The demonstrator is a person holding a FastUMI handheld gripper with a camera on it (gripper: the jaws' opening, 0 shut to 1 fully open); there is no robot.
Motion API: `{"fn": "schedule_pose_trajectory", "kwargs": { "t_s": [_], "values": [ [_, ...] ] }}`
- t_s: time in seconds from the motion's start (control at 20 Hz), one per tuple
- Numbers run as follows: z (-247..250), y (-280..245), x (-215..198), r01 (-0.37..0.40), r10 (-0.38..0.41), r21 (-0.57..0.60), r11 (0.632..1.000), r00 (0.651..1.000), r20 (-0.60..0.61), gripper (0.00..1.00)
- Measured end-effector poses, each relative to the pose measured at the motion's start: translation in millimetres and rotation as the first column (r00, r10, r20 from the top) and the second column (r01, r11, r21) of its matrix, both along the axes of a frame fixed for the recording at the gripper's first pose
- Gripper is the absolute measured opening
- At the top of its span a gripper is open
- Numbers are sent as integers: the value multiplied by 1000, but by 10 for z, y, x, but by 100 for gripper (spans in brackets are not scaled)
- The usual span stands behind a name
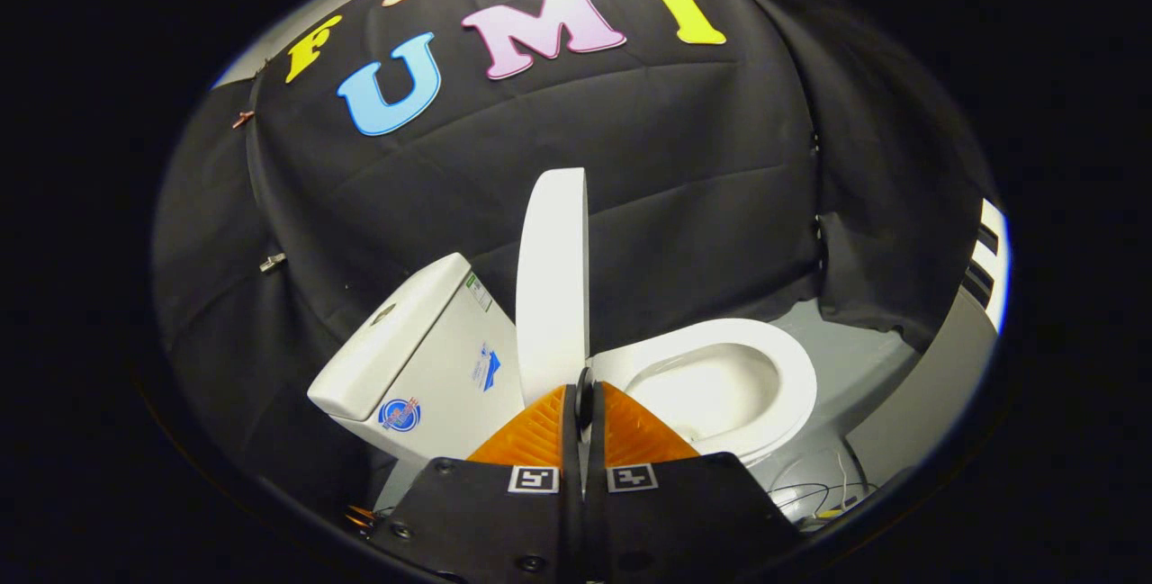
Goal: Open the toilet lid.
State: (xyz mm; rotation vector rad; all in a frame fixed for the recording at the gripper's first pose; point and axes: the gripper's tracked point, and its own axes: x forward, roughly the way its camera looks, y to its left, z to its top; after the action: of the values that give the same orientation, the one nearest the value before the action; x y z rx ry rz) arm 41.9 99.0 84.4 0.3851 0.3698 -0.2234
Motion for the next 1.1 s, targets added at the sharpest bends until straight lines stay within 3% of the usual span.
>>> {"fn": "schedule_pose_trajectory", "kwargs": {
  "t_s": [0.7, 1.1],
  "values": [
    [125, 770, 265, 79, -86, -176, 981, 996, -36, 6],
    [72, 1221, 389, 71, -88, -272, 960, 995, -51, 8]
  ]
}}
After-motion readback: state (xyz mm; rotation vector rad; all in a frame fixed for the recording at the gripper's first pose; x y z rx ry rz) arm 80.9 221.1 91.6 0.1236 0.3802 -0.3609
